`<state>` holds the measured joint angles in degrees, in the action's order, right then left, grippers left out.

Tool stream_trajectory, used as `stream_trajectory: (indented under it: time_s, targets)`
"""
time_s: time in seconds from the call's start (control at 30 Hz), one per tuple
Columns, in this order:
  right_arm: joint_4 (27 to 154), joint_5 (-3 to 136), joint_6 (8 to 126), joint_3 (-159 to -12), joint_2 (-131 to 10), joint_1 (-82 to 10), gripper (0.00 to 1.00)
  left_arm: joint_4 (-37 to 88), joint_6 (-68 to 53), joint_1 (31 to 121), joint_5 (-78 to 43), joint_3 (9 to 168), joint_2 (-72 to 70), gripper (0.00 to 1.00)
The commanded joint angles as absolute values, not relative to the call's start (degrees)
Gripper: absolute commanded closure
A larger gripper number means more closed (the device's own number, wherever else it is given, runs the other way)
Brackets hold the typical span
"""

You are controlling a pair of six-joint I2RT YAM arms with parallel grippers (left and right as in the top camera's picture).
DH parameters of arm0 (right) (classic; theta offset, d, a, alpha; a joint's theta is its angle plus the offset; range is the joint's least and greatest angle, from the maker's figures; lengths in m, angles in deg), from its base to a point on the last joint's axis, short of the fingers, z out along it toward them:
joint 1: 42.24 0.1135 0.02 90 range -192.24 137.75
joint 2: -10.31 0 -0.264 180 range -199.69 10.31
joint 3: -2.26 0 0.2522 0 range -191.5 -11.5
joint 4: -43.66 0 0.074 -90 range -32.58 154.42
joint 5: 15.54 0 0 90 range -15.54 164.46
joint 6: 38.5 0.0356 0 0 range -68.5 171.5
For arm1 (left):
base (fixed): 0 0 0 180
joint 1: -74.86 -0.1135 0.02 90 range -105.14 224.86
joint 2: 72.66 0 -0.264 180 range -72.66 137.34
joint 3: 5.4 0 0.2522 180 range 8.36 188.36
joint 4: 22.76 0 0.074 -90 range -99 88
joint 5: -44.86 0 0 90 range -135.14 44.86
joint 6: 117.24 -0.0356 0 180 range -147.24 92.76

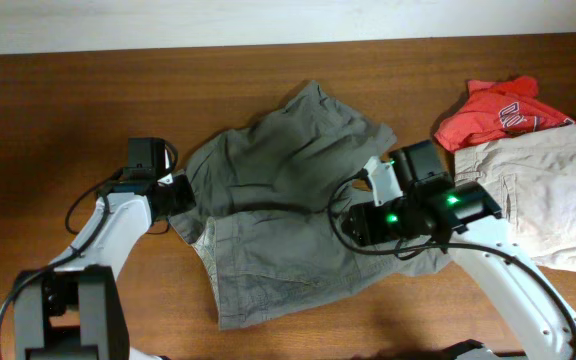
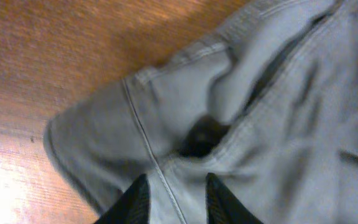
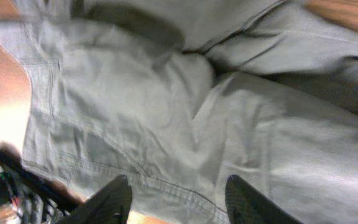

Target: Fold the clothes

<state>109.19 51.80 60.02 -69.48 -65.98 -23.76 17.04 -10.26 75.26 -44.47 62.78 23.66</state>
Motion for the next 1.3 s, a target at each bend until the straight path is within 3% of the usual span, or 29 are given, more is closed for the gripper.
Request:
stream_trajectory:
  time_s: [0.0, 0.07, 0.13, 0.37, 0.63, 0.73, 0.9, 1.03, 1.27]
  targets:
    - [109.3, 49.2, 57.4, -69.7, -69.5, -20.0, 0.55, 14.5, -11.1, 74.3, -46.5, 63.3, 28.7, 0.76]
    - [108.4, 45.7, 57.0, -69.7, -71.4, -17.3, 0.62, 12.8, -11.4, 74.3, -46.4, 63.3, 30.9, 0.79]
    - [106.6, 43.3, 57.4, -69.7, -72.9, -14.5, 0.62, 11.1, -11.6, 74.3, -46.5, 63.3, 32.4, 0.79]
    - [99.9, 45.0, 61.5, -69.7, -78.6, -5.1, 0.53, -0.6, -12.3, 73.6, -46.5, 63.3, 33.5, 0.8]
    - [104.1, 46.0, 51.5, -70.2, -82.0, -3.5, 0.51, -12.0, -12.3, 68.9, -45.7, 63.4, 33.5, 0.83]
    - [106.3, 51.8, 49.2, -70.8, -82.0, -3.5, 0.51, -10.0, -14.1, 68.2, -37.0, 64.2, 33.5, 0.82]
    - [103.6, 56.7, 44.8, -70.8, -82.0, -3.2, 0.51, 0.7, -18.4, 68.3, -32.3, 69.0, 32.1, 0.66]
    - [102.3, 56.8, 44.5, -70.7, -82.5, -3.2, 0.48, 17.8, -23.4, 68.8, -30.3, 76.2, 29.2, 0.63]
    - [94.0, 61.4, 50.9, -70.3, -91.3, -3.3, 0.49, 24.1, -27.1, 73.1, -30.3, 76.9, 28.6, 0.63]
